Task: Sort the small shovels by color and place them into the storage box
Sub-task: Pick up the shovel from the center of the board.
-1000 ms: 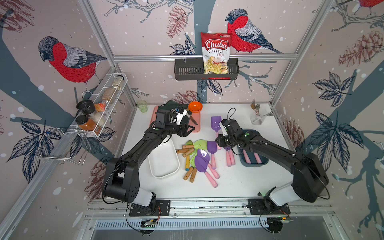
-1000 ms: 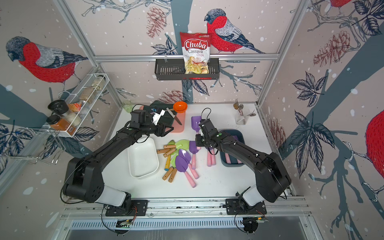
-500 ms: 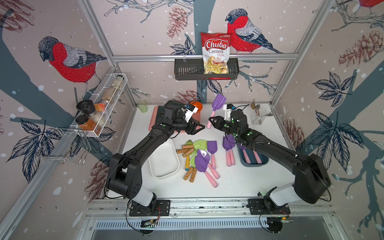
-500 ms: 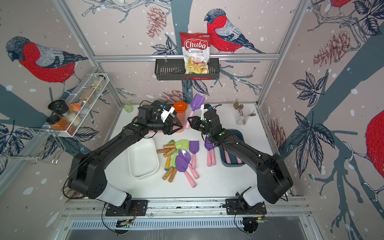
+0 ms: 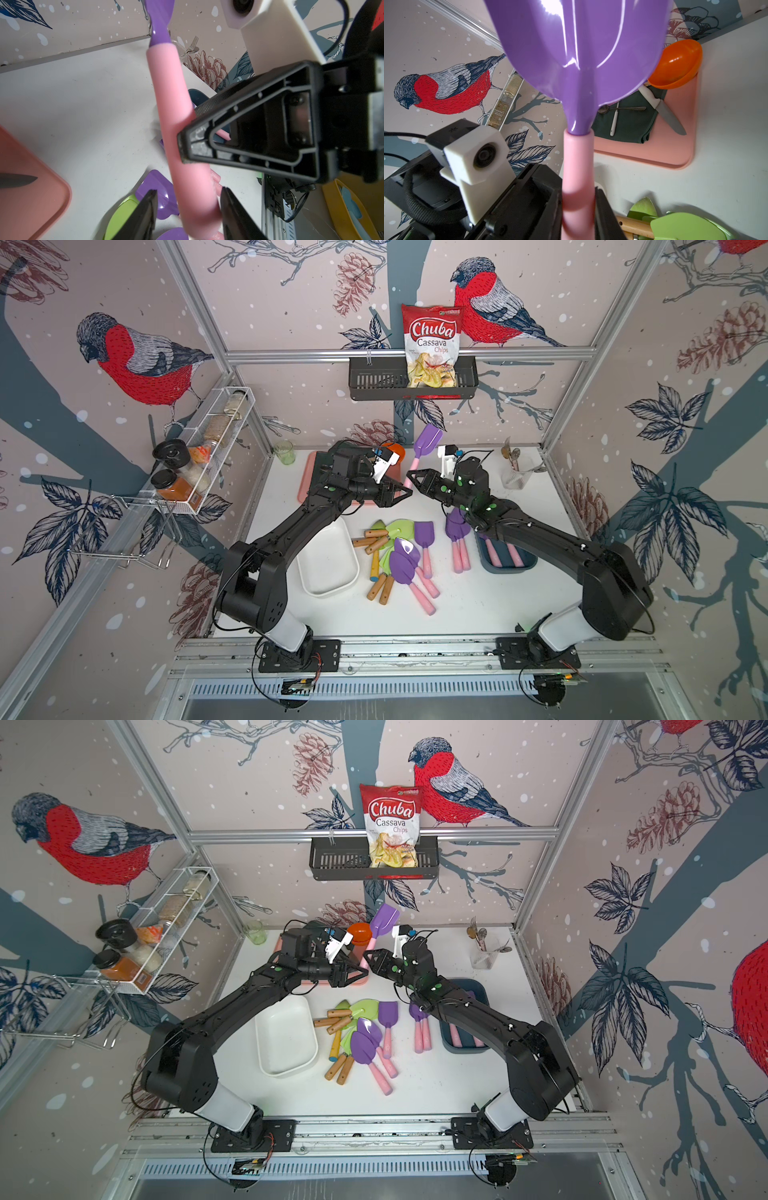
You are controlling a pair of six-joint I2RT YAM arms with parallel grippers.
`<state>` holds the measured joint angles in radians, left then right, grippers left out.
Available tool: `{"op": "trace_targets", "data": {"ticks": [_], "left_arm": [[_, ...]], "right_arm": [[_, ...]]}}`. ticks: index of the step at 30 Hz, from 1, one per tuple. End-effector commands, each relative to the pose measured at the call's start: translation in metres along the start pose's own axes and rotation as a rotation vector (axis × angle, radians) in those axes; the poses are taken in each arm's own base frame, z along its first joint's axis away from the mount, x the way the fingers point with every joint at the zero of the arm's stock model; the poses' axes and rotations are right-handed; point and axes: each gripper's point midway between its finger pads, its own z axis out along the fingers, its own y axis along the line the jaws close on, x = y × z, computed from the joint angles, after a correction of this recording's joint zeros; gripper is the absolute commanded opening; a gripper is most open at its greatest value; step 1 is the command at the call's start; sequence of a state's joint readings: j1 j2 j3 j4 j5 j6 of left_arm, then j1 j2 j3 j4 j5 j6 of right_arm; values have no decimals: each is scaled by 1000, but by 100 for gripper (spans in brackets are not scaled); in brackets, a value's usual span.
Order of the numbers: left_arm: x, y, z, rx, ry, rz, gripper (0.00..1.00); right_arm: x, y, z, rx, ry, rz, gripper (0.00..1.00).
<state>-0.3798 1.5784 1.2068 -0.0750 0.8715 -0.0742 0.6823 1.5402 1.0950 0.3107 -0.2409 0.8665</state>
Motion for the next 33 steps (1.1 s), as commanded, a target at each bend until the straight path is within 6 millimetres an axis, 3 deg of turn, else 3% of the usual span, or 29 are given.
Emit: {"op": "trace_targets", "data": {"ticks": [1, 5, 7, 9, 10, 16, 24, 28, 31, 33], "left_arm": [[-14, -7, 0, 32, -38, 33, 41], [-16, -7, 0, 29, -43, 28, 14], [-16, -2, 0, 1, -45, 16, 0], [-17, 0, 0, -17, -47, 12, 0], [-17, 1, 0, -21, -46, 11, 0], [-17, 1, -2, -32, -53, 15, 0], [-17, 0, -3, -28, -52, 20, 0], [-17, -1, -3, -27, -54, 22, 0], [-17, -1, -3, -28, -53, 21, 0], [-17, 0, -3, -32, -55, 22, 0]], "right_arm": [[-6, 19, 3, -67, -15, -17, 11], [-4, 18, 6, -64, -2, -23, 14], [-7, 17, 5, -54, -10, -23, 24], [-16, 15, 1, -44, -41, -5, 42], [-23, 15, -2, -48, -68, 7, 45], [-46, 16, -13, -113, -199, 71, 47], [-51, 21, -4, -139, -211, 71, 43], [-54, 21, -3, -129, -223, 62, 29], [-54, 19, -3, -103, -215, 43, 13], [-54, 15, -3, -67, -197, 18, 9]]}}
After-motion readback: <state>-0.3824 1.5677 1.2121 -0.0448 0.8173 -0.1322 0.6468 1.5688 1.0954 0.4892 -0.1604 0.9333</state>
